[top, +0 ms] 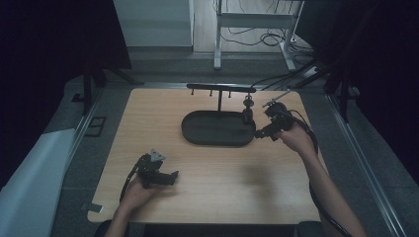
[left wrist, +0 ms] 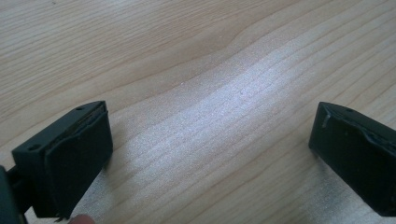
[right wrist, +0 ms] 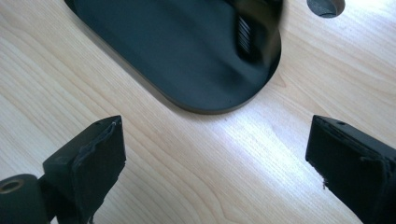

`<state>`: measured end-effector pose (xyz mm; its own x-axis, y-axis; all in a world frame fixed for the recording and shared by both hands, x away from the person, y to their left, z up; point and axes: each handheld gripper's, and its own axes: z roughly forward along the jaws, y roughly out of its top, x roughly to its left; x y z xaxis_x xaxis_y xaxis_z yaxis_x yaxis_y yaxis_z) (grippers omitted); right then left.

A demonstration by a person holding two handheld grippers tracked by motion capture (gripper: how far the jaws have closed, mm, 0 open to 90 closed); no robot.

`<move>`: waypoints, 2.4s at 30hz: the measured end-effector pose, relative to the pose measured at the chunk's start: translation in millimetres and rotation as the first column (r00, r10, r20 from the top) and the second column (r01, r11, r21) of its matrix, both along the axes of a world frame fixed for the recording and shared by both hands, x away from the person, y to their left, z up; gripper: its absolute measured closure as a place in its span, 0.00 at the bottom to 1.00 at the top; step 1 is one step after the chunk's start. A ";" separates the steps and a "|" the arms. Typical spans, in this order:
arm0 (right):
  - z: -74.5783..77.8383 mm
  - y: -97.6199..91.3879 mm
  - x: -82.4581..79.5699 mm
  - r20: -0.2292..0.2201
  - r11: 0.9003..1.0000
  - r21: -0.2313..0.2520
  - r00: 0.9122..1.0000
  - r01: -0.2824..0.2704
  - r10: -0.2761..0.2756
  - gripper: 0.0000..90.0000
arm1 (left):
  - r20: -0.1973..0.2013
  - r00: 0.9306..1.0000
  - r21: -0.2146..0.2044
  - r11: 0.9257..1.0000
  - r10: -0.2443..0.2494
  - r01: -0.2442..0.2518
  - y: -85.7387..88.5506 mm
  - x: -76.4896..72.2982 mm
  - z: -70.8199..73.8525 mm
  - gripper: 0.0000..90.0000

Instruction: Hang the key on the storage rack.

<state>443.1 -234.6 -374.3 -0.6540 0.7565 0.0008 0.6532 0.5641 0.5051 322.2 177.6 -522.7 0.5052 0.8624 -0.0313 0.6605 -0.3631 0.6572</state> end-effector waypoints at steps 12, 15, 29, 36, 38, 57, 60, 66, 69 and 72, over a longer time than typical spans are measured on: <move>-15.6 -22.1 -17.3 0.020 1.000 0.016 1.000 -0.003 0.003 0.06 | 0.001 1.000 0.002 1.000 -0.003 0.003 0.3 0.1 0.0 0.00; -22.5 -26.9 -21.8 0.019 1.000 0.013 1.000 0.002 -0.002 0.06 | -0.001 1.000 0.001 1.000 -0.003 0.003 0.2 0.0 0.0 0.00; -48.3 -40.9 -47.1 0.024 0.998 0.065 1.000 -0.001 -0.001 0.06 | -0.001 1.000 0.001 1.000 -0.003 0.003 0.2 -0.1 0.0 0.00; -62.4 -41.7 -61.8 0.041 0.999 0.048 0.999 -0.009 0.008 0.06 | -0.001 1.000 0.002 1.000 -0.003 0.003 0.3 -0.1 0.0 0.00; -66.4 -42.1 -65.6 0.043 0.999 0.047 0.999 -0.009 0.007 0.06 | -0.001 1.000 0.002 1.000 -0.002 0.002 0.2 -0.2 0.1 0.00; -111.1 -39.8 -90.4 0.047 0.997 0.079 0.999 0.010 -0.014 0.07 | 0.001 1.000 0.002 1.000 0.000 0.000 0.1 -0.2 -0.1 0.00; -118.9 -40.5 -94.5 0.061 0.994 0.106 0.998 0.008 -0.014 0.07 | 0.001 1.000 0.001 1.000 0.000 0.000 0.1 -0.3 -0.1 0.00; -134.8 -42.5 -101.1 0.116 0.993 0.119 0.993 0.015 -0.029 0.07 | 0.001 1.000 0.001 1.000 0.001 -0.001 0.1 -0.2 -0.1 0.00; -139.5 -44.3 -103.6 0.131 0.992 0.126 0.991 0.010 -0.026 0.06 | 0.002 1.000 0.001 1.000 0.001 -0.001 -0.1 -0.3 -0.2 0.00; -140.3 -45.1 -103.9 0.139 0.991 0.133 0.990 0.014 -0.033 0.06 | 0.002 1.000 0.001 1.000 0.001 -0.001 -0.1 -0.3 -0.2 0.00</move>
